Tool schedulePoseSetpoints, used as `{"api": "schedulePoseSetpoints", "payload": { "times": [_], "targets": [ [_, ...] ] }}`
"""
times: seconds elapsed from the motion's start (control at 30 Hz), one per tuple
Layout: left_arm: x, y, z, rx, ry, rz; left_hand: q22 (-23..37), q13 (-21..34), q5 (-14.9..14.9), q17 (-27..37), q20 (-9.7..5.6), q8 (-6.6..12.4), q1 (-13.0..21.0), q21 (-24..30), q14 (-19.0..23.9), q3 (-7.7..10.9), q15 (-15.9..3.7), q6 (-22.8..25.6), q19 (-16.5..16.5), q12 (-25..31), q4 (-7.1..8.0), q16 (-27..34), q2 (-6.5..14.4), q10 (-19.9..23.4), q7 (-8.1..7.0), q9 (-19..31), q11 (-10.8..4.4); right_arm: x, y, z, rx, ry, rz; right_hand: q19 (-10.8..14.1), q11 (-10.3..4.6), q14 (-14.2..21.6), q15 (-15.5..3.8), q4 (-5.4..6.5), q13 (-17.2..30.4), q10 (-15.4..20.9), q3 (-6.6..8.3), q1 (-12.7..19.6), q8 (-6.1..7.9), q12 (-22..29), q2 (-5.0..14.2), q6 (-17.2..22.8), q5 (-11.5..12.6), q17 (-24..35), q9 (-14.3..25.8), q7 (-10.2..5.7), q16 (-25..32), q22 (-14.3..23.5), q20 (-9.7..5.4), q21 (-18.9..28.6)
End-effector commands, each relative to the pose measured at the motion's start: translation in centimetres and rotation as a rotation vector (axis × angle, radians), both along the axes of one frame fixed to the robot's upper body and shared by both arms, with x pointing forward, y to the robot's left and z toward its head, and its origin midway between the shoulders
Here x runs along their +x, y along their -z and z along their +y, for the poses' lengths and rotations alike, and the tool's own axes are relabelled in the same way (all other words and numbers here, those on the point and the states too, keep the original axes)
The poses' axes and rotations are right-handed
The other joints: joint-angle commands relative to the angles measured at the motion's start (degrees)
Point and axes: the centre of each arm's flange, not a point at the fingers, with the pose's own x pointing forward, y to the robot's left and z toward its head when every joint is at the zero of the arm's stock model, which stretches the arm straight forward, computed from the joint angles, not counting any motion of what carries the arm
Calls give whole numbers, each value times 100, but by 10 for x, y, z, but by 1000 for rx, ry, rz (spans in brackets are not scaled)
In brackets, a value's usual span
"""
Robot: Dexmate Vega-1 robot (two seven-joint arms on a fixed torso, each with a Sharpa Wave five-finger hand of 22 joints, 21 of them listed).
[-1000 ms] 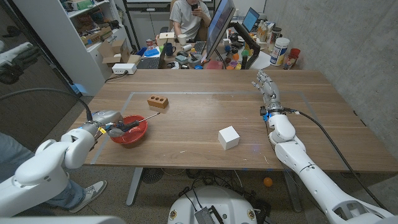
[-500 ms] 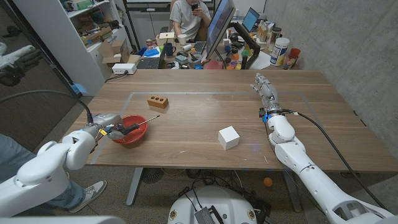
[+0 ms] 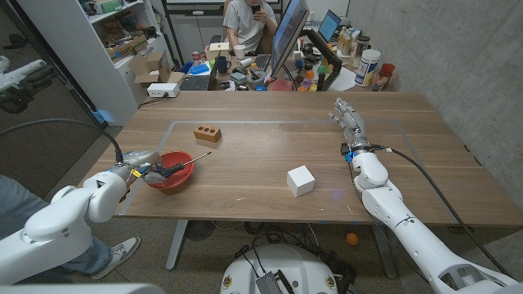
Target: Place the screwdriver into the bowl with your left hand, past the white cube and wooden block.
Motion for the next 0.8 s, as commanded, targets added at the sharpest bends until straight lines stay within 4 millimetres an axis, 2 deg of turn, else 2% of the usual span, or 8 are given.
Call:
{"api": "schedulePoseSetpoints", "payload": {
  "times": [0.03, 0.07, 0.1, 0.2, 0.63, 0.73, 0.8],
  "targets": [
    [-1, -1, 3, -52, -1, 28, 11, -1, -88, 10, 180, -254, -742, -41, -224, -166, 263, -41, -142, -163, 193, -108, 86, -10, -254, -24, -159, 2, 1, -2, -2, -6, 5, 48, 27, 35, 1, -36, 1, 36, 1, -46, -6, 14, 10, 55, 30, 14, 4, -12, 40, 22, 9, -10],
    [-1, -1, 4, -61, 3, 34, 13, 2, -95, 17, 241, -352, -855, -60, -382, -196, 380, -177, -200, -205, 219, -167, 79, -102, -248, -26, -112, 2, 1, -2, -3, -6, 6, 48, 26, 35, -7, -38, 1, 39, 2, -43, -7, 15, 11, 54, 31, 13, 4, -9, 40, 22, 6, -10],
    [-1, -2, 5, -73, 2, 37, 14, 7, -105, 26, 320, -422, -990, -86, -455, -234, 399, -257, -274, -243, 264, -193, 71, -200, -196, -25, -59, 2, 1, -2, -2, -7, 6, 47, 26, 36, -6, -37, 1, 39, 2, -44, -8, 15, 10, 53, 30, 13, 4, -9, 40, 22, 8, -10],
    [-1, -2, 5, -77, -1, 42, 16, 18, -109, 40, 427, -558, -1164, -129, -591, -275, 502, -452, -388, -325, 313, -243, 65, -424, -210, -22, -4, 2, 1, -3, -3, -5, 6, 49, 27, 28, 2, -40, 1, 41, 2, -42, -5, 15, 10, 60, 30, 11, 4, -11, 37, 22, 7, -9],
    [-1, -5, 6, -93, -2, 35, 22, 39, -133, 94, 561, -732, -1543, -156, -741, -405, 633, -696, -454, -383, 439, -271, 27, -628, -165, -14, 80, 2, 0, -5, 0, -4, 4, 51, 18, 32, 3, -37, 1, 41, 0, -49, -6, 15, 12, 64, 30, 9, 4, -19, 42, 22, 6, -9],
    [-1, -9, 8, -100, -11, 21, 25, 48, -144, 116, 601, -786, -1695, -164, -797, -463, 688, -789, -469, -401, 494, -278, 9, -695, -168, -10, 172, 3, -1, -4, 2, -5, 0, 51, 25, 32, 7, -40, 1, 41, 1, -47, -6, 15, 11, 64, 30, 7, 4, -17, 42, 22, 3, -9],
    [-1, -13, 9, -96, -9, 13, 27, 52, -147, 128, 657, -802, -1773, -181, -840, -488, 711, -813, -513, -416, 527, -287, 14, -748, -185, -7, 179, 3, -2, -4, 2, -6, -2, 53, 17, 33, 6, -41, 1, 38, 2, -46, -6, 14, 12, 65, 30, 5, 4, -20, 43, 22, 7, -9]
  ]
}}
